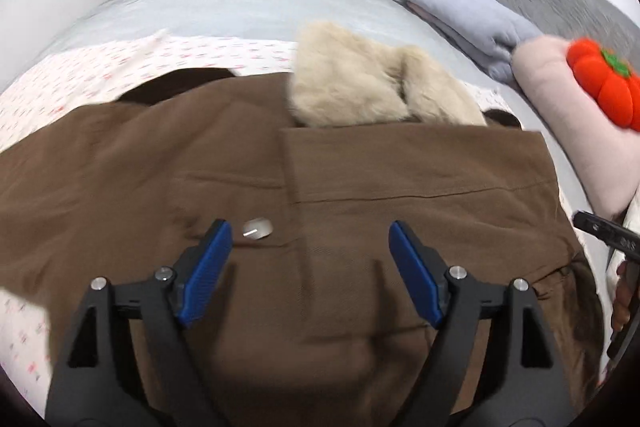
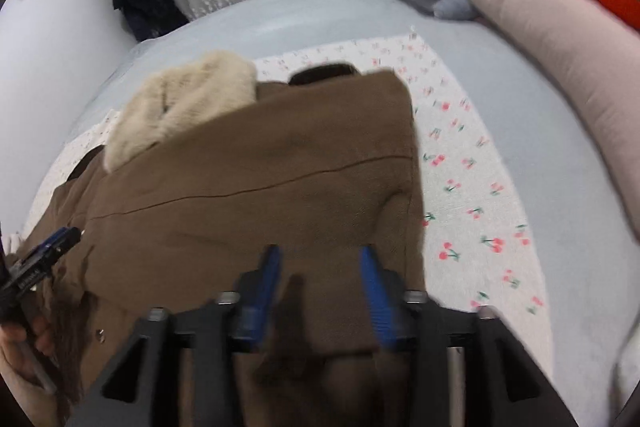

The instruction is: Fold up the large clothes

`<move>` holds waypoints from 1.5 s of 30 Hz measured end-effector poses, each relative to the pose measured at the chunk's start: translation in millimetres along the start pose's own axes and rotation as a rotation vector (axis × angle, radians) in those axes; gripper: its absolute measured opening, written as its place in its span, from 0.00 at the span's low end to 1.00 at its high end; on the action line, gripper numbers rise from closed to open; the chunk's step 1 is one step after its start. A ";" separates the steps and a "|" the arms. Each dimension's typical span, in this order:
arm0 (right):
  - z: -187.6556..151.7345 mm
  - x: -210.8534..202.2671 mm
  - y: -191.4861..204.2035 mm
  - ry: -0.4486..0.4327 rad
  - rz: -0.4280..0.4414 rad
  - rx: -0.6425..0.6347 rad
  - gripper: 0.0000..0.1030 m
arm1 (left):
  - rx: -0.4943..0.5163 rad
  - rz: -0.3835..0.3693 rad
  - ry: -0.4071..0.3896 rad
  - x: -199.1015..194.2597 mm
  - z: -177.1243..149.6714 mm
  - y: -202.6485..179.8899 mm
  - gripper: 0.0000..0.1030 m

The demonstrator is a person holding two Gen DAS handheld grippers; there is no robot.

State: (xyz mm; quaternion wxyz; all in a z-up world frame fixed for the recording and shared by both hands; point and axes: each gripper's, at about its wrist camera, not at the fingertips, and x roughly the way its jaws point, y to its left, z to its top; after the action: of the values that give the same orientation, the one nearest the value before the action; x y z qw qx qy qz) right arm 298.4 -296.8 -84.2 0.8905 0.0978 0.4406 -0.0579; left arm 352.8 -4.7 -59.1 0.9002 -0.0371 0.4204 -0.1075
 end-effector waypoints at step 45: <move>-48.1 -65.7 8.5 -0.024 0.086 0.194 0.83 | -0.661 0.341 -0.464 -151.4 35.8 309.8 0.06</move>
State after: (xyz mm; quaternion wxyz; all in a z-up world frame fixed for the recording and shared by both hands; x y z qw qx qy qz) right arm 223.1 -276.6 -59.3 0.8837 0.2016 0.4176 -0.0634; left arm 336.2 330.3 28.7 0.9153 -0.2766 0.2192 0.1940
